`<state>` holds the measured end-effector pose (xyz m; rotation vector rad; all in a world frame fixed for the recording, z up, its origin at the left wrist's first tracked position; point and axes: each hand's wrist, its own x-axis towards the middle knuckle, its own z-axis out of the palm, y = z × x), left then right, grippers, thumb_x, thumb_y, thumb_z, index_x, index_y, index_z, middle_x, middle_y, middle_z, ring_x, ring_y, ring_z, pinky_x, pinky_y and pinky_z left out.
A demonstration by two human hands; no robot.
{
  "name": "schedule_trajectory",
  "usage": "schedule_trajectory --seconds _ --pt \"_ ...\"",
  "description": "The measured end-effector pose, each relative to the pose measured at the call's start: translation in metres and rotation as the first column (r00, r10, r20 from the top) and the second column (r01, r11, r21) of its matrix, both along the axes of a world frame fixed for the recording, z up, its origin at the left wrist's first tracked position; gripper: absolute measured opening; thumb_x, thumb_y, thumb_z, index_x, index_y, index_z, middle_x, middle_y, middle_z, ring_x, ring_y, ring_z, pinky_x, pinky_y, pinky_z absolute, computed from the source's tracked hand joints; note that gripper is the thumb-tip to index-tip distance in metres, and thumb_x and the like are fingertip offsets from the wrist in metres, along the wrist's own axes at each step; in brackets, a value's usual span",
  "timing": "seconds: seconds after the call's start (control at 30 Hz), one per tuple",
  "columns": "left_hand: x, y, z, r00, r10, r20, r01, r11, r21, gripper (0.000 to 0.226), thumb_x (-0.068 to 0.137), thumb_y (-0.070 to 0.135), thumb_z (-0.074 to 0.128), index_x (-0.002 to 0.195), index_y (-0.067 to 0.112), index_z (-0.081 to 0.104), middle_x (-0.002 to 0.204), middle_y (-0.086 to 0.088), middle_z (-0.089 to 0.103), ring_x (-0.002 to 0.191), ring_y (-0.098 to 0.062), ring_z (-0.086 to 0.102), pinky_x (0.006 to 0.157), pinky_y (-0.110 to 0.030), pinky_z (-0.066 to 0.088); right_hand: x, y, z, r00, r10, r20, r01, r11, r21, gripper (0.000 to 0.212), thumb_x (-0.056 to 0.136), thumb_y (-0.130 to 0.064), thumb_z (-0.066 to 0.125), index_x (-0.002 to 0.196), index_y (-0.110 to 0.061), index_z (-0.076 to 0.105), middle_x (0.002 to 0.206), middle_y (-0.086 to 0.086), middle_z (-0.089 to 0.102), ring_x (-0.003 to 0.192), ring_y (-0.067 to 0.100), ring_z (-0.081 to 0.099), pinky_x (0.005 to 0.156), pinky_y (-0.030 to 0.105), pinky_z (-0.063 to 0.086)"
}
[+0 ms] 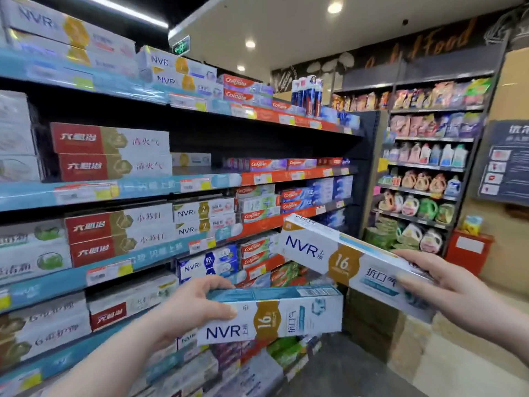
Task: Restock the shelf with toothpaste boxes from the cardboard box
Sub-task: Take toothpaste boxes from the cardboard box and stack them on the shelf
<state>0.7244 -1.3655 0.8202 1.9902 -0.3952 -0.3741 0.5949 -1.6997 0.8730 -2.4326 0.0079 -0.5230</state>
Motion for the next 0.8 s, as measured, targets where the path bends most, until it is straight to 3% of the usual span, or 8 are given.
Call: schedule_trajectory --seconds 0.13,0.23,0.3,0.4,0.47,0.53,0.67,0.8 --pt "0.073 -0.022 0.027 0.995 0.043 0.091 -0.045 0.999 0.022 0.034 0.071 0.018 0.074 0.101 0.026 0.060 0.097 0.004 0.068 0.084 -0.015 0.067 0.079 -0.029 0.052 0.077 -0.031 0.014 0.999 0.011 0.047 -0.011 1.000 0.003 0.072 0.037 -0.094 0.041 0.098 -0.055 0.044 0.108 -0.029 0.051 0.099 -0.005 0.053 0.076 0.022 0.048" --pt "0.127 -0.030 0.052 0.983 0.063 0.171 -0.074 0.996 0.057 0.050 0.051 0.037 0.076 0.098 0.032 0.060 0.101 0.000 0.068 0.088 -0.021 0.067 0.090 -0.042 0.051 0.133 -0.052 0.020 0.994 -0.010 0.107 0.008 1.000 0.017 0.040 0.060 -0.069 0.048 0.097 -0.057 0.041 0.108 -0.022 0.054 0.098 0.000 0.053 0.080 0.030 0.051" --pt "0.160 -0.030 0.069 0.971 0.100 0.218 -0.114 0.992 0.053 0.061 0.046 0.041 0.077 0.103 0.029 0.060 0.104 -0.002 0.068 0.087 -0.021 0.067 0.093 -0.045 0.050 0.167 -0.066 0.025 0.989 -0.025 0.149 0.023 1.000 0.016 0.033 0.065 -0.072 0.047 0.096 -0.060 0.045 0.108 -0.018 0.057 0.090 -0.002 0.056 0.070 0.021 0.052" --pt "0.203 -0.028 0.097 0.940 0.182 0.289 -0.197 0.980 0.025 0.049 0.057 0.034 0.080 0.102 0.032 0.061 0.105 -0.002 0.068 0.090 -0.020 0.067 0.091 -0.041 0.051 0.223 -0.086 0.031 0.974 -0.002 0.226 0.005 1.000 -0.015 0.034 0.064 -0.077 0.048 0.097 -0.068 0.048 0.109 -0.016 0.061 0.086 0.001 0.061 0.063 0.019 0.052" --pt "0.229 -0.025 0.115 0.911 0.232 0.342 -0.249 0.969 0.006 0.043 0.060 0.035 0.079 0.098 0.034 0.060 0.103 -0.001 0.067 0.085 -0.019 0.068 0.083 -0.036 0.053 0.265 -0.100 0.039 0.969 0.018 0.246 -0.008 0.999 -0.042 0.041 0.071 -0.064 0.050 0.111 -0.057 0.050 0.117 -0.007 0.061 0.093 0.006 0.059 0.068 0.026 0.052" --pt "0.253 -0.023 0.132 0.883 0.287 0.373 -0.301 0.953 -0.021 0.033 0.071 0.026 0.076 0.099 0.030 0.059 0.100 -0.003 0.068 0.079 -0.018 0.068 0.075 -0.032 0.054 0.309 -0.111 0.049 0.957 0.071 0.282 -0.049 0.995 -0.083 0.056 0.069 -0.063 0.050 0.120 -0.041 0.053 0.117 -0.007 0.062 0.095 0.006 0.060 0.075 0.015 0.048" --pt "0.293 -0.028 0.159 0.812 0.398 0.426 -0.428 0.903 -0.028 0.027 0.076 0.019 0.071 0.098 0.026 0.057 0.092 -0.003 0.069 0.067 -0.013 0.068 0.058 -0.024 0.055 0.388 -0.112 0.074 0.918 0.213 0.335 -0.209 0.977 -0.047 0.027 0.075 -0.060 0.059 0.101 -0.060 0.055 0.109 -0.023 0.063 0.093 -0.013 0.058 0.074 -0.001 0.041" --pt "0.333 -0.031 0.175 0.759 0.496 0.422 -0.558 0.829 0.029 0.022 0.076 0.020 0.071 0.093 0.024 0.059 0.093 -0.008 0.070 0.079 -0.023 0.070 0.080 -0.040 0.057 0.463 -0.111 0.097 0.879 0.341 0.335 -0.345 0.937 -0.050 0.067 0.052 -0.089 0.045 0.107 -0.052 0.055 0.109 -0.032 0.060 0.094 -0.010 0.059 0.070 0.003 0.044"
